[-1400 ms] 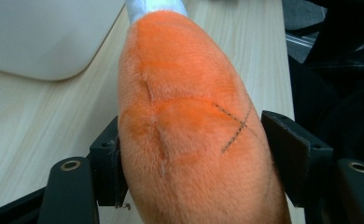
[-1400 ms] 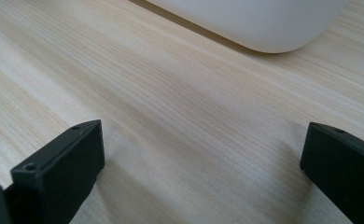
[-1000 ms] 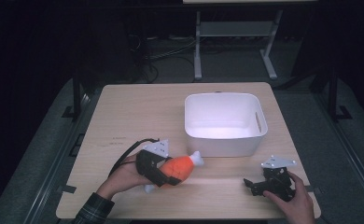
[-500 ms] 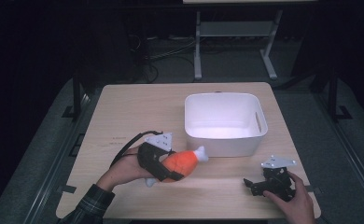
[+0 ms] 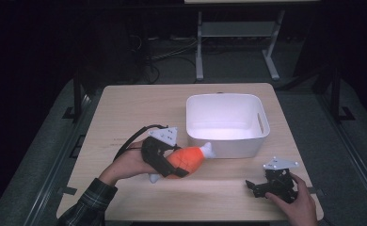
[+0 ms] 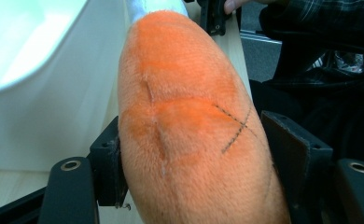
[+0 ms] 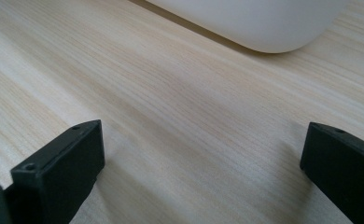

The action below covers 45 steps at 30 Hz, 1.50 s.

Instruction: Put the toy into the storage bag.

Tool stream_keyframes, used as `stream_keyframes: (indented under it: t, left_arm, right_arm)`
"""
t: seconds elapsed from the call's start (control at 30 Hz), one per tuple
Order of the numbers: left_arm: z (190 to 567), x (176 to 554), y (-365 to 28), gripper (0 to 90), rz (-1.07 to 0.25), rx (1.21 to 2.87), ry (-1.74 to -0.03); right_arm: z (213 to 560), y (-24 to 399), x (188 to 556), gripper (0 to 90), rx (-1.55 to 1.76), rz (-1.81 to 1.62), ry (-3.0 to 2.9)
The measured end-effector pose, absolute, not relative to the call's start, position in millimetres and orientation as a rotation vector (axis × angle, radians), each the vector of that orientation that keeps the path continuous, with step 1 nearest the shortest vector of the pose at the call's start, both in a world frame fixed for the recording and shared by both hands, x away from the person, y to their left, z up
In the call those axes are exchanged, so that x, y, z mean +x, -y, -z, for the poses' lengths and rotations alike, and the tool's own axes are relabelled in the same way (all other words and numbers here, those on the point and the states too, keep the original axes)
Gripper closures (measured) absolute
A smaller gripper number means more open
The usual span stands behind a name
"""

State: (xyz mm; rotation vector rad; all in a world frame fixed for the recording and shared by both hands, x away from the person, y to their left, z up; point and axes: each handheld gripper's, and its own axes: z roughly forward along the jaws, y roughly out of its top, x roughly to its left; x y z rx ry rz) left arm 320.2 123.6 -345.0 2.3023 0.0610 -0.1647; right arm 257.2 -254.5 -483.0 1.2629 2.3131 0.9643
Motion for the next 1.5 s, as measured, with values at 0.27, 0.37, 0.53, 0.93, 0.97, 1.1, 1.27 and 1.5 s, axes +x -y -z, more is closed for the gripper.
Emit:
stream_keyframes:
  t: [0.27,0.37,0.53,0.93,0.97,1.1,1.27,1.5]
  left_arm:
    - [330,327,-117,30.1,0.172,2.292,-0.03]
    - [325,329,-115,30.1,0.183,2.287,-0.022]
    - [317,336,-112,30.2,0.186,2.275,-0.012]
    - [295,353,-104,30.4,0.163,2.263,0.018]
    - [293,354,-103,30.4,0.16,2.261,0.02]
    - [287,359,-97,30.5,0.14,2.275,0.046]
    - [281,367,-90,30.5,0.134,2.278,0.05]
    - [274,378,-81,30.5,0.124,2.288,0.053]
  right_arm:
    - [483,254,257,0.0,1.265,-0.964,-2.312]
    - [483,254,257,0.0,1.265,-0.964,-2.311]
    - [483,254,257,0.0,1.265,-0.964,-2.312]
    - [483,254,257,0.0,1.265,-0.964,-2.311]
    - [483,254,257,0.0,1.265,-0.964,-2.311]
    - [483,254,257,0.0,1.265,-0.964,-2.312]
    - [483,254,257,0.0,1.263,-0.965,-2.312]
    - [483,254,257,0.0,1.265,-0.964,-2.312]
